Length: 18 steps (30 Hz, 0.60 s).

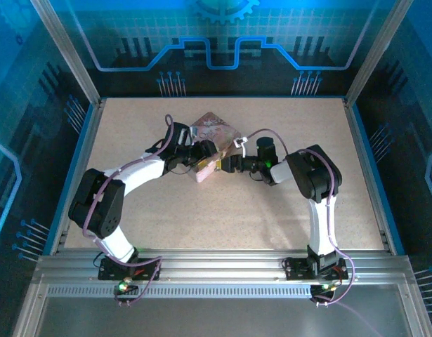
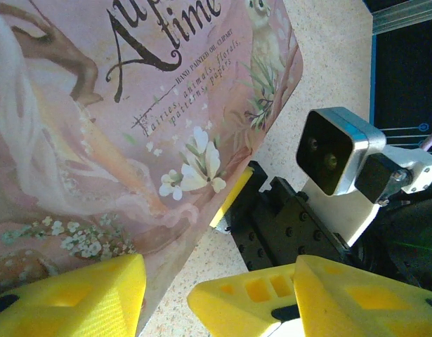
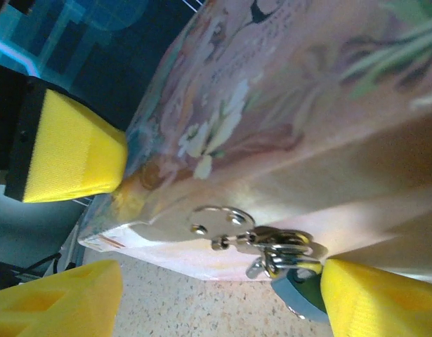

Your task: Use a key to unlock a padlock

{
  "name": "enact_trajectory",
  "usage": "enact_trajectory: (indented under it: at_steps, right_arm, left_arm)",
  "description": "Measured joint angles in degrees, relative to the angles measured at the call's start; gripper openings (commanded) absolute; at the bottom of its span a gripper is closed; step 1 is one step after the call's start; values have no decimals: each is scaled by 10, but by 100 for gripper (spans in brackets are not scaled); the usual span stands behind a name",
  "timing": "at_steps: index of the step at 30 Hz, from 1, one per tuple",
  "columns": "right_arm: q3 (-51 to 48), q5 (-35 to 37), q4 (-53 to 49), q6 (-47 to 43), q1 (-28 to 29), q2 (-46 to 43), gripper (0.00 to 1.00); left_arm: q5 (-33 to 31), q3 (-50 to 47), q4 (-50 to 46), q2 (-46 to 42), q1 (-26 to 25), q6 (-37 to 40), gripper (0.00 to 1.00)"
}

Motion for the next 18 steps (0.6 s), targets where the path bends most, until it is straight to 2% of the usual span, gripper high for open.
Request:
enact_trajectory:
  at_steps: [18]
  right_arm:
    - [-21,-21,54,5,-1,8,59]
  left_arm:
    - [0,0,0,0,0,0,58]
